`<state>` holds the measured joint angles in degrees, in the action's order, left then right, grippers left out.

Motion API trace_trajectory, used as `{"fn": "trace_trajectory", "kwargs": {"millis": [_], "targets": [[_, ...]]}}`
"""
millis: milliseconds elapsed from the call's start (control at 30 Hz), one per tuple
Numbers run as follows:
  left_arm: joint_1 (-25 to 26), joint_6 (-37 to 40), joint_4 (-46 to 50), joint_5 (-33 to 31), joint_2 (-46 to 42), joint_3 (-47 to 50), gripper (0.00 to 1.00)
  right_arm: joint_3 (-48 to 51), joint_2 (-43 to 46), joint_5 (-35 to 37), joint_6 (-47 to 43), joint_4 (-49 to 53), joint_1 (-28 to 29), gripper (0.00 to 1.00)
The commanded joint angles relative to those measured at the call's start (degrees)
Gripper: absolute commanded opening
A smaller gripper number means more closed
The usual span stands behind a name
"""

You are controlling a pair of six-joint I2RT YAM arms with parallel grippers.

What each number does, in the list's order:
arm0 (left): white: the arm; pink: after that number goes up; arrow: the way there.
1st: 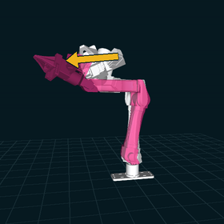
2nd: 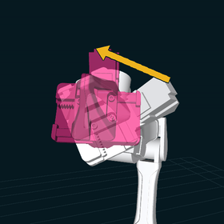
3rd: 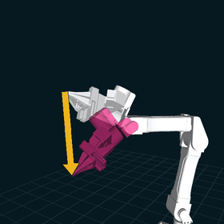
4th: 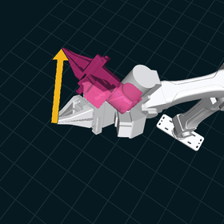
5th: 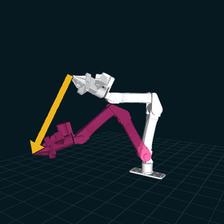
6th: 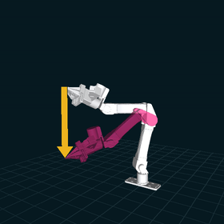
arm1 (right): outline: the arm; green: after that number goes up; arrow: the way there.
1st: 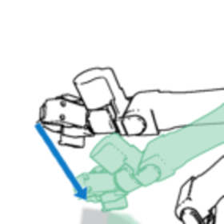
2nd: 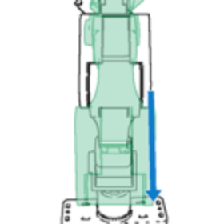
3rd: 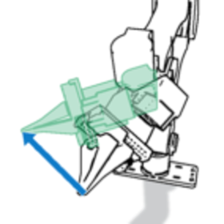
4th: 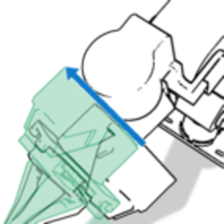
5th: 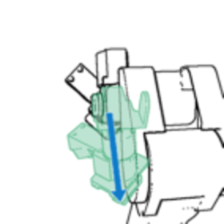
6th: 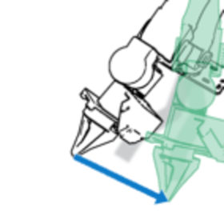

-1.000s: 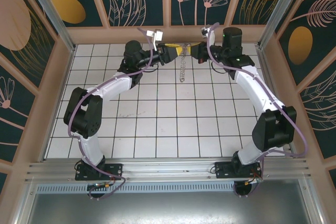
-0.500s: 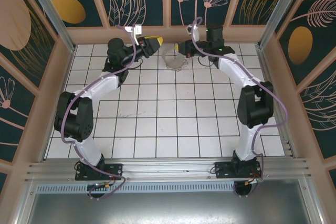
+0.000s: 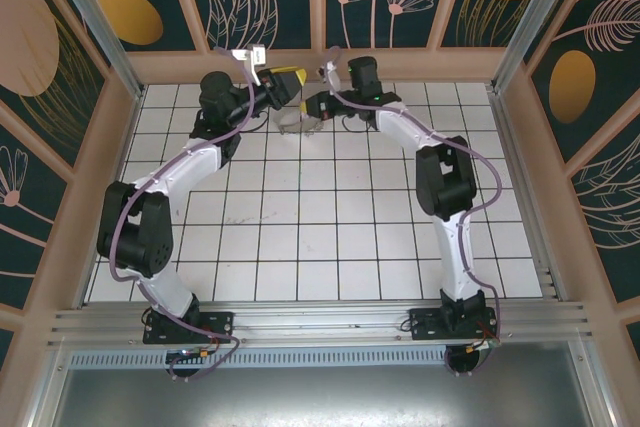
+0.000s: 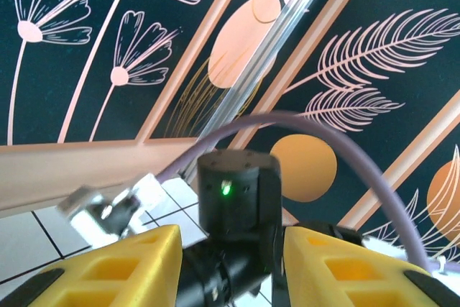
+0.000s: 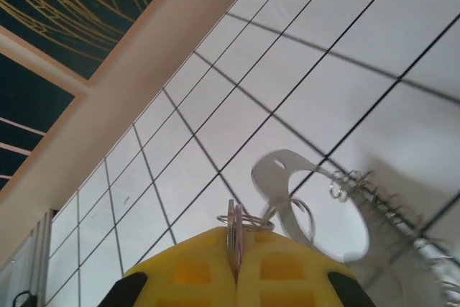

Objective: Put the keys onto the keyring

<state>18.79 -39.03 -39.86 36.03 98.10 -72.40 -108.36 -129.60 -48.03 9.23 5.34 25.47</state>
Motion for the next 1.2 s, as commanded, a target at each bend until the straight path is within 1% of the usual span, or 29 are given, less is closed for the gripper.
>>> {"fn": "trace_trajectory", "kwargs": {"millis": [0, 233, 467, 733, 767, 933, 1000, 1067, 1133, 1167], "targets": [[-0.5, 0.7, -0.5, -0.8, -2.5, 0.7, 0.41, 4.5, 2.0, 0.5, 3.2, -4.5, 3.4, 0.0], [-0.5, -0.5, -0.4, -0.5, -3.8, 1.8, 0.42, 17.6, 6.0, 4.6, 10.5, -11.4, 7.6, 0.0], [-0.5, -2.1, -0.3, 0.3, -4.1, 2.3, 0.42, 28.0, 8.6, 7.8, 18.8, -17.3, 10.9, 0.0], [-0.5, -3.6, -1.2, 0.5, -4.1, 2.7, 0.42, 32.9, 9.2, 9.5, 21.6, -19.2, 14.6, 0.0], [-0.5, -3.8, -1.4, 0.6, -4.1, 2.7, 0.42, 33.5, 9.6, 9.6, 22.0, -19.5, 15.2, 0.02], [-0.4, -4.2, -1.5, 0.9, -4.0, 2.6, 0.42, 38.3, 14.2, 8.9, 22.6, -21.9, 17.7, 0.33], [-0.4, -4.3, -1.6, 1.1, -4.0, 2.6, 0.42, 41.3, 17.6, 8.7, 23.1, -23.8, 17.6, 0.47], [-0.5, -4.3, -1.6, 1.5, -4.1, 2.5, 0.42, 43.5, 21.2, 9.3, 22.2, -23.2, 17.0, 0.59], [-0.5, -4.5, -1.7, 1.6, -4.2, 2.6, 0.43, 45.2, 24.5, 10.0, 21.4, -21.9, 15.9, 0.64], [-0.4, -4.4, -1.7, 1.7, -4.4, 2.7, 0.43, 46.0, 26.0, 10.2, 20.9, -21.1, 15.1, 0.68]]}}
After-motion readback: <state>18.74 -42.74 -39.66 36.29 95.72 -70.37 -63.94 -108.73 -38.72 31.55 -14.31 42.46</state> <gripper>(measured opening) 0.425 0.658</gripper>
